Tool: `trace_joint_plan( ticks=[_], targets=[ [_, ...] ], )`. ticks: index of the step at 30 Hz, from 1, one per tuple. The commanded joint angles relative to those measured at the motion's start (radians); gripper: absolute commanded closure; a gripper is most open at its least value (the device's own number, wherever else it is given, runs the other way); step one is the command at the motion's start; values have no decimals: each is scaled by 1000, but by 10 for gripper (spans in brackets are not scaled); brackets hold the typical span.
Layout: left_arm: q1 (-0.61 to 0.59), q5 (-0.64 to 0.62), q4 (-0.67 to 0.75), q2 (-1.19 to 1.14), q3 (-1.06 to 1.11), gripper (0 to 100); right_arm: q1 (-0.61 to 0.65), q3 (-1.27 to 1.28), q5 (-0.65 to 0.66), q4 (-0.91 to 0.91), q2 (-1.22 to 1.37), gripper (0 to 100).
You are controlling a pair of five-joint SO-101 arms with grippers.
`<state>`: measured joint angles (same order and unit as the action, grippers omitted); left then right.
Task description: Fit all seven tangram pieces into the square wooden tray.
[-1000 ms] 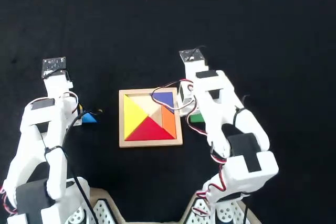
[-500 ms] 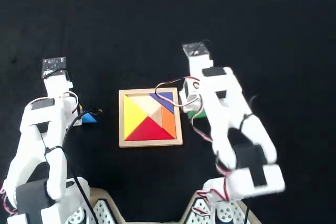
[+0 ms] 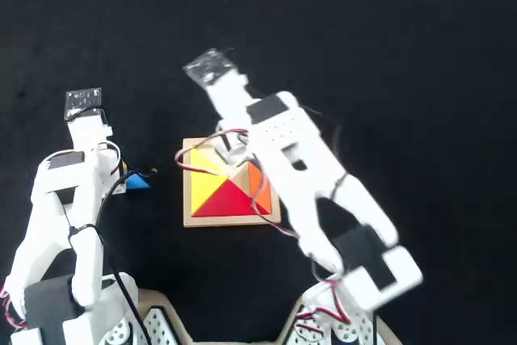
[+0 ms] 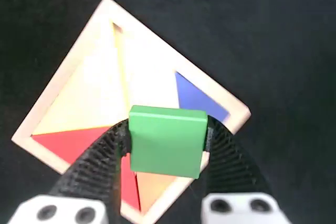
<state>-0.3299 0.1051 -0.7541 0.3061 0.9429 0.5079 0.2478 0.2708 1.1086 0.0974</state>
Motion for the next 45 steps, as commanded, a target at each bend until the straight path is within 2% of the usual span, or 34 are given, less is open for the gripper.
trace_joint_plan(
  ticks=[1,8,25,32,45],
  targets=[
    [5,-5,14,3,-4,895,34,-125,29,2,91,920],
    [10,-5,63,3,19,895,37,-147,28,6,151,920],
    [5,-5,61,3,19,895,52,-47,2,-38,157,915],
    [5,-5,61,3,19,895,51,-39,-35,-34,157,775],
    [5,-5,61,3,19,895,55,-48,-26,-34,147,778]
  ],
)
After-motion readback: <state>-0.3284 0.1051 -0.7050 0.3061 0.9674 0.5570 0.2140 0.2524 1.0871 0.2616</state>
